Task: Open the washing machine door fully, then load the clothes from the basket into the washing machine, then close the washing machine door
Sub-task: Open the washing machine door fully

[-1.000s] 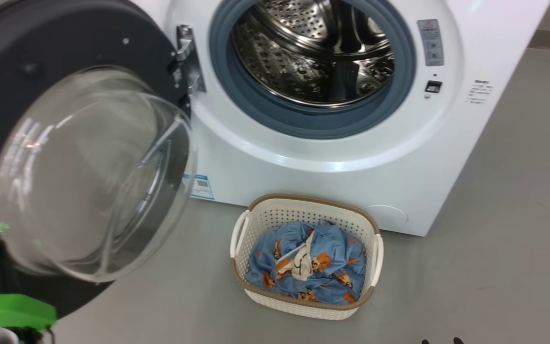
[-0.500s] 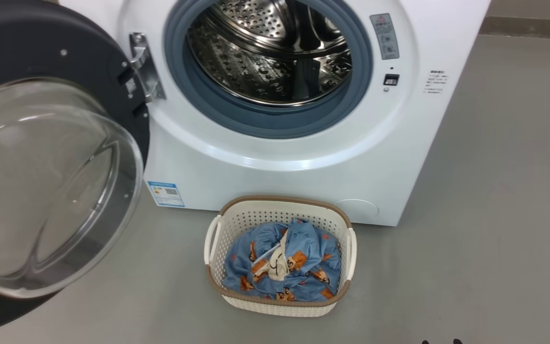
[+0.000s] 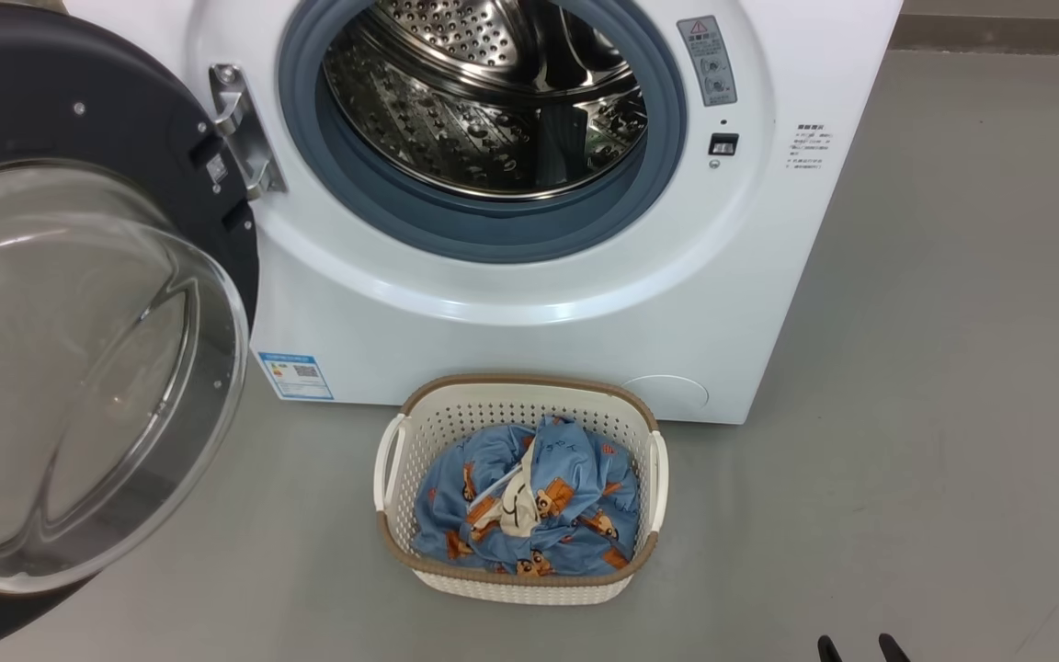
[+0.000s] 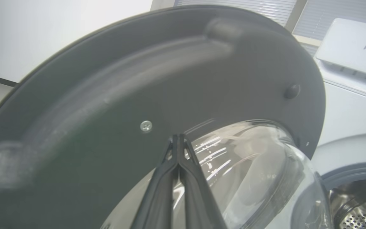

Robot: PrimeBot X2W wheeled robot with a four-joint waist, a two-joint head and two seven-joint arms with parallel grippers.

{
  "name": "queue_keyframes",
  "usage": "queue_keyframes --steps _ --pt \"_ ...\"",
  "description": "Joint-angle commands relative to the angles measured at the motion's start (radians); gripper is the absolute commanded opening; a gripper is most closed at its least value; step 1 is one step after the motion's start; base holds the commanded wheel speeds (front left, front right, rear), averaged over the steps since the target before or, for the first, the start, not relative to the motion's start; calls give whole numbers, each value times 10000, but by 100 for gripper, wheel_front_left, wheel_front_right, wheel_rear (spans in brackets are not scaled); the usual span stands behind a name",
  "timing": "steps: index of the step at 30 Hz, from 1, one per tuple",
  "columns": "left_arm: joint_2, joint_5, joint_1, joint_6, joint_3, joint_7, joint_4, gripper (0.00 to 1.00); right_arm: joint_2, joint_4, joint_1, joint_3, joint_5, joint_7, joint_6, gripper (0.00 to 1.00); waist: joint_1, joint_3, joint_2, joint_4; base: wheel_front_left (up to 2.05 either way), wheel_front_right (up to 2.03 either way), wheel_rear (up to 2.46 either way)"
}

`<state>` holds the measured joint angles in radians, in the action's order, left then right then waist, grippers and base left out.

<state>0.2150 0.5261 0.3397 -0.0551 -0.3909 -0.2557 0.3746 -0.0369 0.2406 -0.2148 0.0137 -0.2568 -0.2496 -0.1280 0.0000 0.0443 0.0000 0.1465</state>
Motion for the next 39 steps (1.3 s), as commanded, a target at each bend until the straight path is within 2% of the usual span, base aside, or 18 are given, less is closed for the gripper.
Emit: queue_keyframes --steps 1,2,3,4,5,6,7,8,15,19,23,32,39 --pt "124 -224 -187 88 -380 -60 -1057 0 -133 -199 449 -197 -34 -122 -27 100 0 22 0 15 0 0 0" --pt "-50 -258 -302 130 -402 -60 -1503 12 -133 -217 486 -190 -20 -122 -27 100 0 38 0 24 0 0 0" --pt "-50 -258 -302 130 -402 -60 -1503 12 -133 -217 486 -190 -20 -122 -27 100 0 38 0 24 0 0 0" --pt "-198 -316 -428 174 -384 -60 -1939 33 -133 -237 521 -189 7 -122 -27 100 0 47 0 30 0 0 0" --pt "-337 -375 -554 217 -348 -60 -2379 49 -133 -260 549 -186 23 -122 -27 100 0 51 0 31 0 0 0" --pt "-466 -444 -690 252 -291 -60 -2814 76 -133 -293 577 -189 53 -122 -27 100 0 57 0 23 0 0 0" --pt "-581 -494 -835 304 -207 -60 -3203 91 -133 -323 606 -191 87 -122 -27 100 0 66 0 5 0 0 0" --pt "-693 -531 -986 362 -90 -60 -3560 100 -133 -361 642 -179 120 -122 -27 100 0 73 0 -23 0 0 0" --pt "-1202 -825 -2232 688 1020 168 -5161 100 -133 -701 915 -171 374 -122 -27 100 0 -3 0 -598 0 0 0" --pt "-1403 -930 -2998 930 1869 223 -5136 100 -133 -1028 981 -228 560 -122 -27 100 0 -130 0 -1100 0 0 0" --pt "-1523 -1013 -3868 1066 2688 204 -4470 100 -133 -1440 944 -250 790 -122 -27 100 0 -294 0 -1798 0 0 0" --pt "-1575 -1170 -4865 1325 2934 -28 -3383 100 -133 -2091 818 63 1205 -122 -27 100 0 -419 0 -2670 0 0 0" --pt "-1618 -1389 -5203 1512 2807 -57 -2829 100 -133 -2375 543 365 1256 -122 -27 100 0 -429 0 -2625 0 0 0"
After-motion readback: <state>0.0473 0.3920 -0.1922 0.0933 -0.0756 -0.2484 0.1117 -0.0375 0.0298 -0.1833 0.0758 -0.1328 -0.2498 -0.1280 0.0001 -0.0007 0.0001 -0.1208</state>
